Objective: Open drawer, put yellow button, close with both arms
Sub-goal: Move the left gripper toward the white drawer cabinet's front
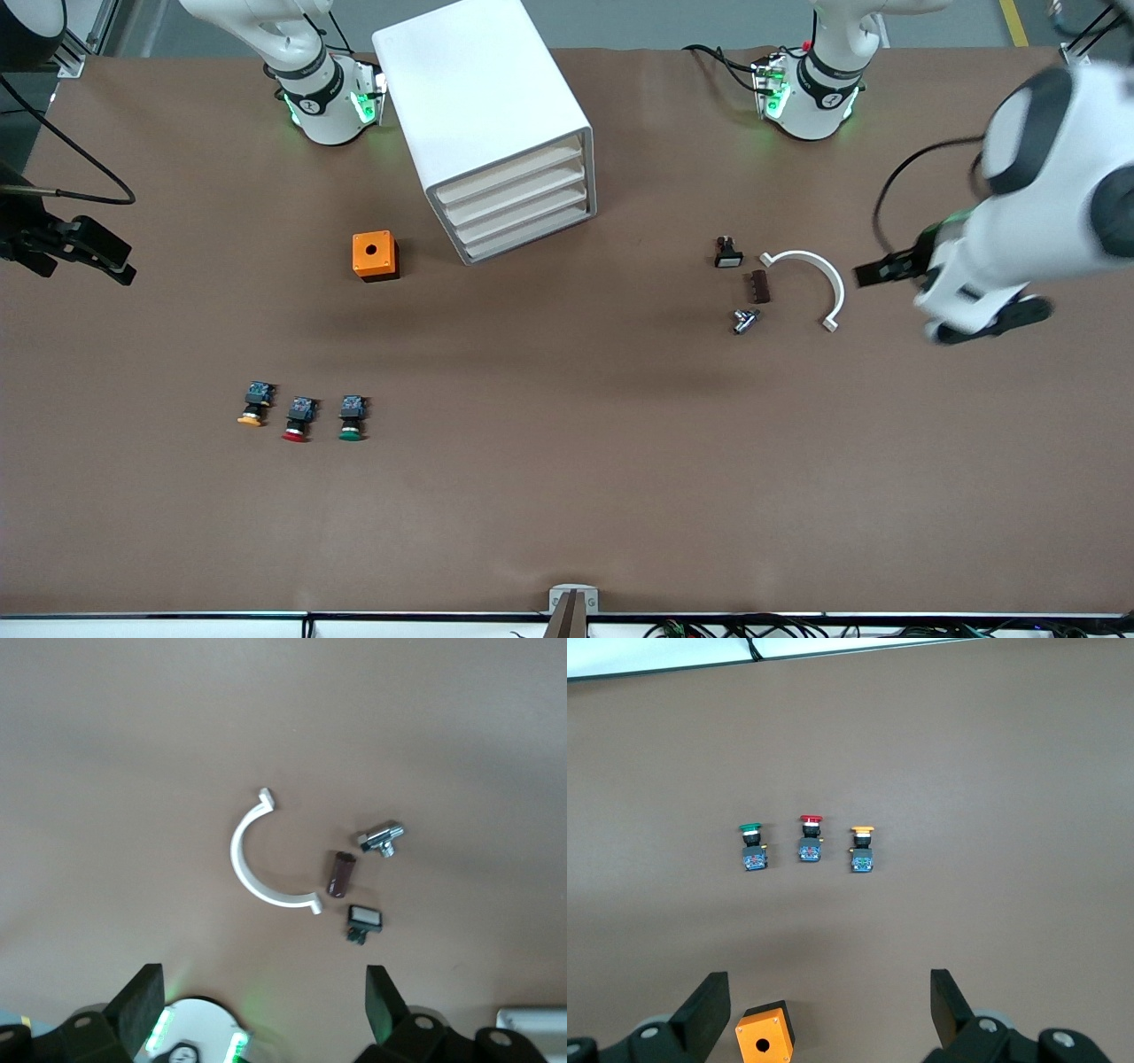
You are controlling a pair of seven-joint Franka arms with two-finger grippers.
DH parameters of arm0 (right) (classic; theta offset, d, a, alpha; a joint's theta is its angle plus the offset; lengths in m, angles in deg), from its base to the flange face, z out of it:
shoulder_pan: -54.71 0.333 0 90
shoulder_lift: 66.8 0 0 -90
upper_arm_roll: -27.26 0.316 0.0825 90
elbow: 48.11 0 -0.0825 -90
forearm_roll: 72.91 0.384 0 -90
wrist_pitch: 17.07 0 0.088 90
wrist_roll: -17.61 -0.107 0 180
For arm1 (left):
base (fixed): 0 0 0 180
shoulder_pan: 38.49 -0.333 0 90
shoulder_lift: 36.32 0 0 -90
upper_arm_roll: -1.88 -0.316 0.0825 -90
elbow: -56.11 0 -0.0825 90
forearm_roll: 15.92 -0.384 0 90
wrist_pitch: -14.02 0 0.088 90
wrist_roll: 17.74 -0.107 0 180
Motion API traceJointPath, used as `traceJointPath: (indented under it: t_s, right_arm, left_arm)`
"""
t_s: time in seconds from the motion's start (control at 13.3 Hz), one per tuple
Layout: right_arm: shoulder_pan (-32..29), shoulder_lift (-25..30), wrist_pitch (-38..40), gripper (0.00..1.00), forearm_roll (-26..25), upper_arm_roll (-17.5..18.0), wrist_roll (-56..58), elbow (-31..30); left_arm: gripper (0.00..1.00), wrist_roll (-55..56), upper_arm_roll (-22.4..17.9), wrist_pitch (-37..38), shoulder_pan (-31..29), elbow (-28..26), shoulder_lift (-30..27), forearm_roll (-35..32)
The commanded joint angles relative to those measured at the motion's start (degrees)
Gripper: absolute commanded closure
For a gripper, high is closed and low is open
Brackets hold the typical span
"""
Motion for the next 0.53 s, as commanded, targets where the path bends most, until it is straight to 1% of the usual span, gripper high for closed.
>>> traceJointPath:
  t_s: [0.0,0.15,0.3,0.45]
  right_arm:
    - [-0.2,0.6,-0.2,0.0,0.6,0.0,0.3,-0.6]
    - [-0.3,0.6,-0.2,0.0,0.6,0.0,0.3,-0.6]
    - [-0.3,0.6,-0.2,0.0,0.6,0.0,0.3,-0.6]
    - [-0.4,0.6,-0.2,0.0,0.7,-0.2,1.3,-0.6]
  left_arm:
    - [0.0,8.7,0.4,0.2,2.9,7.3,8.6,-0.8]
    - [0.0,16.8,0.4,-2.4,5.4,8.0,11.7,-0.4]
    - [0.0,29.0,0.5,-4.1,8.5,8.0,14.0,-0.2]
    - [0.0,41.0,0.5,-7.1,12.0,8.0,16.6,1.9]
